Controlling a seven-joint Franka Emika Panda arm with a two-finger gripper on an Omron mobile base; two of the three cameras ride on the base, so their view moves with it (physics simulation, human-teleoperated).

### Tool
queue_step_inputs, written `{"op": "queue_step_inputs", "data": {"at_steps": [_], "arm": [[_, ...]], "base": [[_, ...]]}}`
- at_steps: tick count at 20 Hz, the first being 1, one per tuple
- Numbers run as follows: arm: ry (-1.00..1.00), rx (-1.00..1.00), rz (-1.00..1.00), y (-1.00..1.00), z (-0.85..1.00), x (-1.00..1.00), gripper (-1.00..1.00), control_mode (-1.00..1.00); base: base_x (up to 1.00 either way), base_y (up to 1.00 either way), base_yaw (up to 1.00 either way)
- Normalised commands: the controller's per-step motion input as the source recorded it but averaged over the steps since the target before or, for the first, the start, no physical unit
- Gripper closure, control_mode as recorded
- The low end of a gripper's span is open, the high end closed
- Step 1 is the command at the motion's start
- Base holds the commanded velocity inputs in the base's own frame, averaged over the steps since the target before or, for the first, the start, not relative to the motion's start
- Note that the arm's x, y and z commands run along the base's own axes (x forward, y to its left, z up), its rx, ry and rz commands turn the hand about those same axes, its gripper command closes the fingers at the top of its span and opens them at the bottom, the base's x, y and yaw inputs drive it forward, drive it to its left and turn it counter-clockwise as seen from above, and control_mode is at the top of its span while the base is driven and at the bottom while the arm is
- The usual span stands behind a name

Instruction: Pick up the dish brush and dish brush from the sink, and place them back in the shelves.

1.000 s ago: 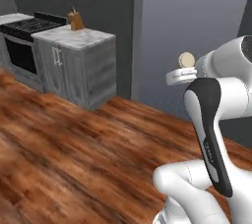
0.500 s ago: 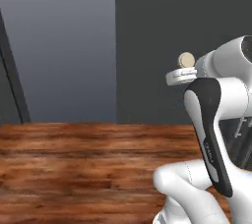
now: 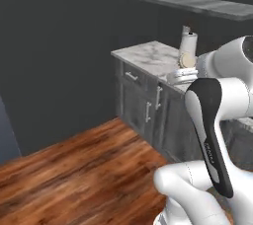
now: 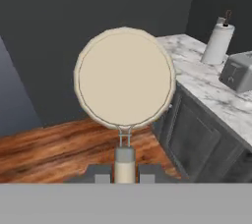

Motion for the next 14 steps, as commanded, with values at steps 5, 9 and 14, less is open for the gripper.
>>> {"op": "queue_step_inputs", "data": {"at_steps": [5, 9, 14], "arm": [[0.00, 0.00, 0.00, 0.00, 0.00, 0.00, 1.00, 1.00], [0.00, 0.00, 0.00, 0.00, 0.00, 0.00, 1.00, 1.00], [0.00, 0.00, 0.00, 0.00, 0.00, 0.00, 1.00, 1.00]], "base": [[0.18, 0.01, -0.76], [0.34, 0.16, -0.64], [0.40, 0.37, -0.52]]}}
